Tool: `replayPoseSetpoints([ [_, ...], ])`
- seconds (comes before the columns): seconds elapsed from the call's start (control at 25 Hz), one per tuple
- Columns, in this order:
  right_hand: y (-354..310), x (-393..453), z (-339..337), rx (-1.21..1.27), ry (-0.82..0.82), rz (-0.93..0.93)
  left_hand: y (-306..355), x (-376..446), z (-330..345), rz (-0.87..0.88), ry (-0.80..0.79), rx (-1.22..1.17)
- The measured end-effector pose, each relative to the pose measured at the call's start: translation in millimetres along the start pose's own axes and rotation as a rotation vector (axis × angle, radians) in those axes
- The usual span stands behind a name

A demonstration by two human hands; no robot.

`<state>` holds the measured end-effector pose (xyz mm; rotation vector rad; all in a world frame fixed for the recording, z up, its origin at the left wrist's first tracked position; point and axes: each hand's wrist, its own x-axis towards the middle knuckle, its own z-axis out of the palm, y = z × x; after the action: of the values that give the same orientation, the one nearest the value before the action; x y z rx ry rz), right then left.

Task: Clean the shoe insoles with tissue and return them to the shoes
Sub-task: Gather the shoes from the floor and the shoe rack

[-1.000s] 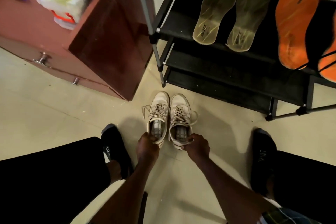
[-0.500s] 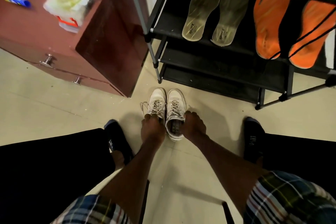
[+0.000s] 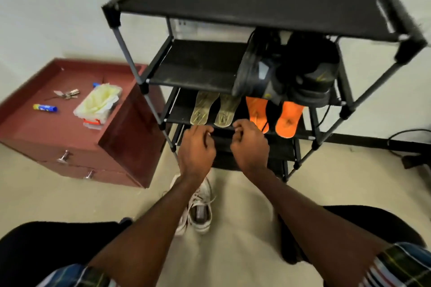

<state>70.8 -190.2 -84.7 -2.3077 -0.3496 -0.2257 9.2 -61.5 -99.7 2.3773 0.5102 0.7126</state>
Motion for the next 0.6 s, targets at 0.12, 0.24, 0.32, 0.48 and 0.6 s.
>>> replayPoseSetpoints([
  [0.12, -17, 15, -63, 0.103, 0.224, -0.083, 69, 31, -22, 0.124, 0.125, -0.157],
  [0.24, -29, 27, -115, 0.077, 0.408, -0.161, 119, 62, -36, 0.320, 0.101, -0.083],
  [0.32, -34, 39, -141, -0.199, 0.412, -0.124, 145, 79, -39, 0.493, 0.000, 0.138],
  [0.48, -31, 70, -172, -0.583, 0.225, 0.100, 176, 98, -28, 0.618, -0.270, 0.594],
  [0.6, -24, 89, -179, -0.587, 0.116, 0.177, 184, 104, -16, 0.570, -0.306, 0.775],
])
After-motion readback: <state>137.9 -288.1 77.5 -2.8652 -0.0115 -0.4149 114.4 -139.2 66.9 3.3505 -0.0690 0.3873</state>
